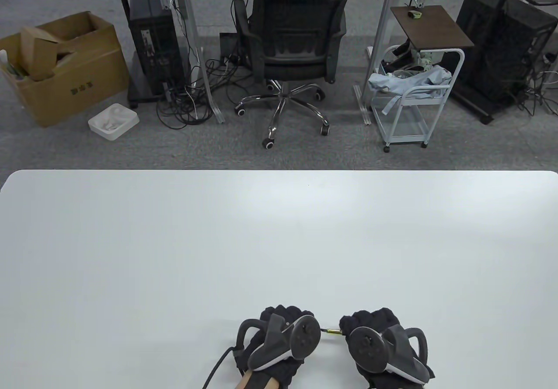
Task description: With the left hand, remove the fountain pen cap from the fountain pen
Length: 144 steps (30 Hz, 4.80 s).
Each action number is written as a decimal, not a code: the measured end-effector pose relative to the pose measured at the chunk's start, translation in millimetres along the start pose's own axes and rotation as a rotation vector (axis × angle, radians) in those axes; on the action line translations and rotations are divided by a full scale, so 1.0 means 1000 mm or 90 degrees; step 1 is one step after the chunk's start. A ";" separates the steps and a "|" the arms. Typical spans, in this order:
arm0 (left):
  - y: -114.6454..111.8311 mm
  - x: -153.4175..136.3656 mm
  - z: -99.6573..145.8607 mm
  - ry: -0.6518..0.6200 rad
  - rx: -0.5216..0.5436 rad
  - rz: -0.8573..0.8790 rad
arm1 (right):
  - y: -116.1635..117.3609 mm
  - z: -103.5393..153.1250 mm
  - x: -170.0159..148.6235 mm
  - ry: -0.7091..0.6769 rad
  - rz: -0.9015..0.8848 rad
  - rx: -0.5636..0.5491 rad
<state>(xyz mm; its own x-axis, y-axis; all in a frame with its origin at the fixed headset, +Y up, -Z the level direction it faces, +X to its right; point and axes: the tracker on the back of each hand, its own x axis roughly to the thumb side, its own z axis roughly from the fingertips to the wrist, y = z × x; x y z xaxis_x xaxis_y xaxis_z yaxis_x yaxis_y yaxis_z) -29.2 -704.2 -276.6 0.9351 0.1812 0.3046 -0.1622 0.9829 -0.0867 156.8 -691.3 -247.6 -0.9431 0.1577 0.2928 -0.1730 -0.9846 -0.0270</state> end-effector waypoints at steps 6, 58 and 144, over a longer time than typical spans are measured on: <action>0.009 -0.009 -0.027 0.054 0.004 -0.027 | -0.011 0.004 -0.025 0.051 -0.036 -0.064; 0.018 -0.110 0.058 0.135 0.088 -0.083 | 0.033 -0.004 0.007 -0.007 0.002 0.047; 0.006 -0.141 0.062 0.186 -0.027 0.021 | 0.031 0.026 -0.104 0.206 -0.039 0.179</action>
<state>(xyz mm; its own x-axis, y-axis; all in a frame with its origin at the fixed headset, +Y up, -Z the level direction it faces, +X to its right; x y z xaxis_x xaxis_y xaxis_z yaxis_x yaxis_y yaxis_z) -181.3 -721.9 -261.4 0.9816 0.1902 0.0163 -0.1864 0.9734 -0.1334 256.6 -740.3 -254.0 -0.9816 0.1886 -0.0296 -0.1898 -0.9479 0.2560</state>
